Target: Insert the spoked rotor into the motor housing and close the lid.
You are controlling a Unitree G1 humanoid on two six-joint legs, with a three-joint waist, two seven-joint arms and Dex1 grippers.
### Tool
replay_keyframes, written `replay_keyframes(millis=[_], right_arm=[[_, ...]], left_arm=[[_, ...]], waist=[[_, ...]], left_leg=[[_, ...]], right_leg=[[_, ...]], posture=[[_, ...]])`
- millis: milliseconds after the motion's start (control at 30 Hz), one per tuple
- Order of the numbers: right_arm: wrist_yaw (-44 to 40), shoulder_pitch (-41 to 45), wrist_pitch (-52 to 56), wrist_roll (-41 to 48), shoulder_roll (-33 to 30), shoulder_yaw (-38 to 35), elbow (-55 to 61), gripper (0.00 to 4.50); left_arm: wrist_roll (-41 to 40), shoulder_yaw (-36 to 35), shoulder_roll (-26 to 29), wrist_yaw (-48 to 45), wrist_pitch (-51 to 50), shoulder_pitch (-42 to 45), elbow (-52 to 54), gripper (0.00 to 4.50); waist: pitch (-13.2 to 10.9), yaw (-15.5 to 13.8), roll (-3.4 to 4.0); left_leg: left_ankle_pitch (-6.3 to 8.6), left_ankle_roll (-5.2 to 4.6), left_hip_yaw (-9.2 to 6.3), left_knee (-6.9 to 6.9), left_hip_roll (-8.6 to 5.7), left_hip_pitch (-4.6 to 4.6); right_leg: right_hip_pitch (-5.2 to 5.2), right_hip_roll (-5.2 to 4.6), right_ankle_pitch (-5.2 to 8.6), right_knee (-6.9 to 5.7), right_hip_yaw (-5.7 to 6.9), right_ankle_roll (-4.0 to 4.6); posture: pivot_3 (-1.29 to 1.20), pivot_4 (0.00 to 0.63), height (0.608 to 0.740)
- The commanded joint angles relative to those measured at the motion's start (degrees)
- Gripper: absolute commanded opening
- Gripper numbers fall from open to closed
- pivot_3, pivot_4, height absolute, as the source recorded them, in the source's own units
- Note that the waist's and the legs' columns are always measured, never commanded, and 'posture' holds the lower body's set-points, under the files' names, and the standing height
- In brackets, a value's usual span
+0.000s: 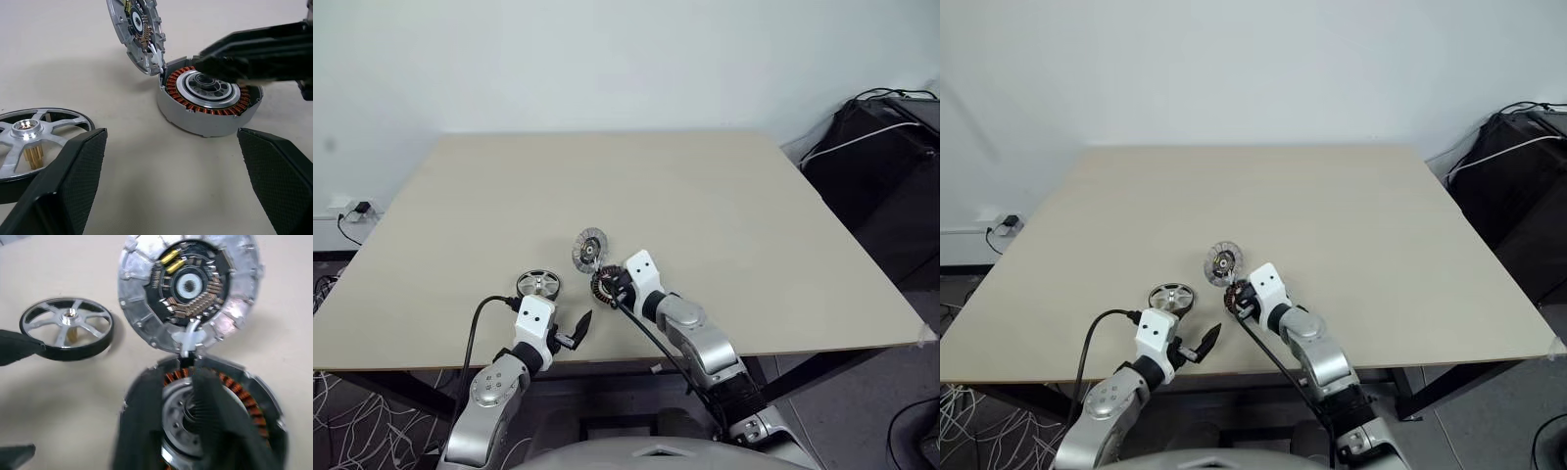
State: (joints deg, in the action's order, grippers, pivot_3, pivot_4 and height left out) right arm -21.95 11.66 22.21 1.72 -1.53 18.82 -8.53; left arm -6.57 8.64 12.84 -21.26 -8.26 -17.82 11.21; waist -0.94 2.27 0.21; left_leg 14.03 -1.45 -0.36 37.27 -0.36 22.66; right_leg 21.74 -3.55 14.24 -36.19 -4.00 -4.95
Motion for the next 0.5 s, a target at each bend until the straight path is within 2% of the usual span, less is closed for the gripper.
replay_keyframes(millis=[33,500], right_arm=[[2.0,3.2,3.1,-1.6,1.6,0.8,2.7,0.02],[4.9,8.8,8.7,-6.1,2.3,1.9,-2.4,0.02]], left_arm=[[0.4,0.4,-0.3,0.0,1.0,0.8,0.4,4.50],[0.5,0.4,-0.8,0.4,1.2,0.6,0.5,4.50]], waist=[[0.0,0.0,0.00],[0.0,0.0,0.00]], left_leg=[[0.00,0.00,0.00,0.00,0.00,0.00],[-0.01,0.00,0.00,-0.01,-0.04,0.01]], right_leg=[[0.00,-0.01,0.00,0.00,0.00,0.00],[0.02,0.00,0.00,0.00,0.00,0.00]], posture=[[0.00,0.000,0.740],[0.00,0.000,0.740]])
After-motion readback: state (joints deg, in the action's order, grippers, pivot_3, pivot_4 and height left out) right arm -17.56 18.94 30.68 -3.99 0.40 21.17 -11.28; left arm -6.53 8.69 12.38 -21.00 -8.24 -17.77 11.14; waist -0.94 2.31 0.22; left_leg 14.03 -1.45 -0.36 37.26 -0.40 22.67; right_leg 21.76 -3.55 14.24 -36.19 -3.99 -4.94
